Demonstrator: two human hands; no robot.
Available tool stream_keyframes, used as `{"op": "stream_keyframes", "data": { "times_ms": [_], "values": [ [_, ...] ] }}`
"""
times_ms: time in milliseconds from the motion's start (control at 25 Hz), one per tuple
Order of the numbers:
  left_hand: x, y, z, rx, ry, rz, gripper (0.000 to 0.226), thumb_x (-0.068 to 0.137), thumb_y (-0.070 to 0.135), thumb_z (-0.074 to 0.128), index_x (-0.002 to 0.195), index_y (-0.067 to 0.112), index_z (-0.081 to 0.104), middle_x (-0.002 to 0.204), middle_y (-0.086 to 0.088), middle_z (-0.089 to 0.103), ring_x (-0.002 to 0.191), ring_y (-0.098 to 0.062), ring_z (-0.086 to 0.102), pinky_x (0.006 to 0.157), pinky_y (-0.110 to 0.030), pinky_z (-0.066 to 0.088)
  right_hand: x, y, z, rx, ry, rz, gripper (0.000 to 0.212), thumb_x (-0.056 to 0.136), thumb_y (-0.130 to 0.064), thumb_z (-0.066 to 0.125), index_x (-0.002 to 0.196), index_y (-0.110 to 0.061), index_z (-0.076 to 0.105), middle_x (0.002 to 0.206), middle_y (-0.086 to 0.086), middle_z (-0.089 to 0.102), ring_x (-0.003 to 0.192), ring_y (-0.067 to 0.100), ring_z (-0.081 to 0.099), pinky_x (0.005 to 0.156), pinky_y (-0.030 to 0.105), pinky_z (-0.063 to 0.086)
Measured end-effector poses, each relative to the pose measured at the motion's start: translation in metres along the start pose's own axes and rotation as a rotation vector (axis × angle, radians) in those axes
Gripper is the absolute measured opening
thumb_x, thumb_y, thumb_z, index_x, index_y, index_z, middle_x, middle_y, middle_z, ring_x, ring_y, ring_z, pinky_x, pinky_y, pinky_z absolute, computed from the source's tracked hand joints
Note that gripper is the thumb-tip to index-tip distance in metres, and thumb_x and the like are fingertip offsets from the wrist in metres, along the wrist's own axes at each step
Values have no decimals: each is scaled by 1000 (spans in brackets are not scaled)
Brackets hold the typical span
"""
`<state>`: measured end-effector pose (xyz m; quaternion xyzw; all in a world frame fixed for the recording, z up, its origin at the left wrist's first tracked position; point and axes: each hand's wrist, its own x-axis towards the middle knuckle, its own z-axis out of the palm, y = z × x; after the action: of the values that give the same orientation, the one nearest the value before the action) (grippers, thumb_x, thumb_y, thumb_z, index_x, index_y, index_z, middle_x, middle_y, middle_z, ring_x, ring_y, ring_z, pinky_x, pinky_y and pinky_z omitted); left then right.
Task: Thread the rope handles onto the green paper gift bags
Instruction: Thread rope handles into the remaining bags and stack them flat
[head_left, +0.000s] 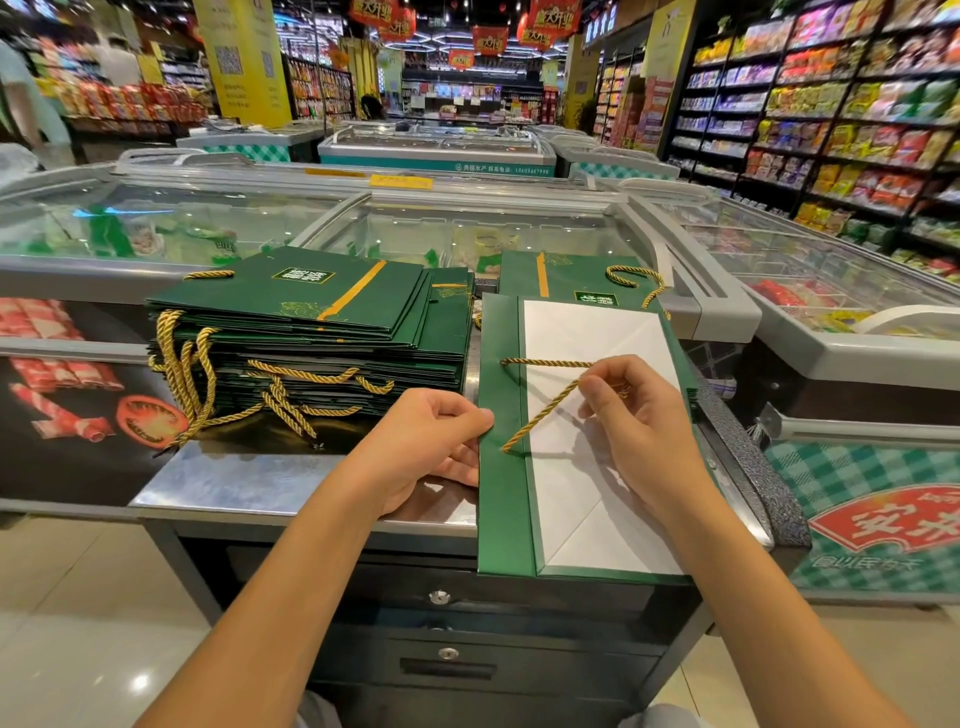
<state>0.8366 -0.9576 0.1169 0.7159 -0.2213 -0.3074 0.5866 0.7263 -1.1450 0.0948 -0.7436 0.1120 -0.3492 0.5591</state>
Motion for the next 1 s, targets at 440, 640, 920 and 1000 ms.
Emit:
{"op": "stream_keyframes", "data": {
  "times_ms": [440, 640, 920, 1000],
  "values": [
    [-4, -4, 4, -7, 52, 83, 18, 99, 14, 62, 87, 3, 69, 70, -9, 71, 52, -14, 65, 45, -20, 49, -2, -8, 0, 101, 208, 8, 17, 94, -7, 69, 108, -17, 67, 85, 5, 64, 72, 12, 60, 58, 22, 52],
    [-7, -4, 5, 15, 66, 91, 18, 99, 15, 62, 87, 3, 68, 67, -9, 69, 50, -14, 63, 39, -19, 45, -2, -16, -44, -579, 202, -20, 20, 96, -23, 65, 116, -23, 64, 99, -4, 62, 89, 10, 59, 75, 26, 49],
    [-6, -9, 6, 44, 105, 186, 15, 98, 16, 63, 94, 6, 72, 77, -14, 75, 62, -22, 68, 54, -29, 56, -20, -14, -79, -727, 190, 185, 34, 94, -35, 69, 123, -16, 68, 85, -12, 65, 86, 16, 64, 84, 41, 53],
    [-7, -10, 7, -22, 132, 231, 15, 99, 17, 62, 97, 7, 74, 84, -17, 76, 67, -25, 68, 55, -33, 58, -21, -19, -80, -464, 256, 219, 33, 91, -26, 75, 121, -12, 70, 86, -3, 71, 83, 13, 68, 73, 31, 51]
  ]
}}
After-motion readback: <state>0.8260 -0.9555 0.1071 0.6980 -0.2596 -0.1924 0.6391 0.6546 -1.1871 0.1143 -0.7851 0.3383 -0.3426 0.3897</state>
